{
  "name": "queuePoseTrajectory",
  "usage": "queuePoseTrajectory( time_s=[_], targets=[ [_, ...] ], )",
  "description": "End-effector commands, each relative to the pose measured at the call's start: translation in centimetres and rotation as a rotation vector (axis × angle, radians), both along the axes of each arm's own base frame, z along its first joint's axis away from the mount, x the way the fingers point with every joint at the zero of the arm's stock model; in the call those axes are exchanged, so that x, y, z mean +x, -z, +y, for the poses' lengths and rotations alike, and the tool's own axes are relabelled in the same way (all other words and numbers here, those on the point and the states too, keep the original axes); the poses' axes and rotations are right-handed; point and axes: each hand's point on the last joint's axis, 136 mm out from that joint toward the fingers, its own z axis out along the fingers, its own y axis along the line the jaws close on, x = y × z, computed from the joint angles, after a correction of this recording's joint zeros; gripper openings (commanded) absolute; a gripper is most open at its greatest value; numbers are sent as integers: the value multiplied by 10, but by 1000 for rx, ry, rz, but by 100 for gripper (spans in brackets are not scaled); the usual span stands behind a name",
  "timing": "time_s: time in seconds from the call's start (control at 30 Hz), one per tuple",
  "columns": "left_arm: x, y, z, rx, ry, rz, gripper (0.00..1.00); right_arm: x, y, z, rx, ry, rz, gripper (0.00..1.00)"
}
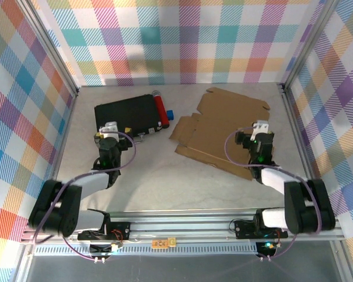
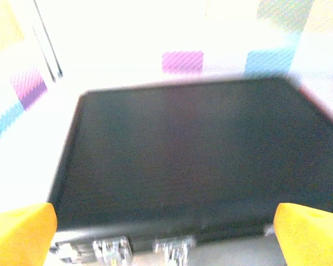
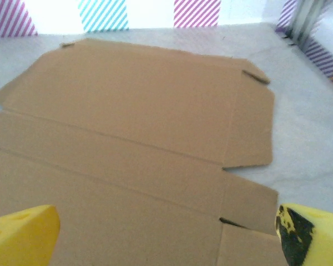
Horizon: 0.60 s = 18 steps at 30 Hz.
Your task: Fold the paper box
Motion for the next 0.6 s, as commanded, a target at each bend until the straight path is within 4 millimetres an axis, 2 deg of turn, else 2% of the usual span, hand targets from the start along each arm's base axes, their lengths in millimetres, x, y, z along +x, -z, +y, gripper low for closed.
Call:
queuePoseTrajectory(
  time_s=[0.0,0.03,0.07,0.1,0.13,0.17,0.2,0.23,0.27,0.3,0.33,0.4,0.5,0.57],
  targets=[
    [-1,-80,0,-40,-90,-173,100,7,-118,-3,-54,45,-226,99],
    [-1,-97,2,-109,-130,-185,100,8,-153,3,-57,29,-274,99],
    [1,-119,3,-249,-168,-171,100,9,-186,4,13,41,-292,99],
    [-2,-126,3,-375,-202,-64,100,9,-201,-2,153,98,-235,99],
    [-7,-125,4,-463,-245,34,100,5,-201,-11,293,179,-136,99],
    [-6,-115,2,-554,-276,113,100,-7,-185,-21,408,302,23,99],
    [9,-105,-19,-658,-169,200,100,-25,-174,-34,518,470,126,99],
    [20,-97,-42,-744,-66,274,100,-25,-168,-28,545,448,205,99],
    [24,-88,-67,-805,9,352,95,-14,-166,-4,545,294,282,94],
    [25,-77,-93,-831,61,417,88,-12,-158,16,566,204,356,77],
    [21,-69,-115,-840,103,465,85,-15,-146,27,600,186,416,66],
    [9,-42,-157,-855,162,576,80,-23,-108,46,693,157,528,49],
    [-6,-7,-204,-881,235,662,72,-31,-63,69,769,85,658,42],
    [-9,12,-227,-912,273,698,66,-34,-46,81,806,43,717,40]
  ],
)
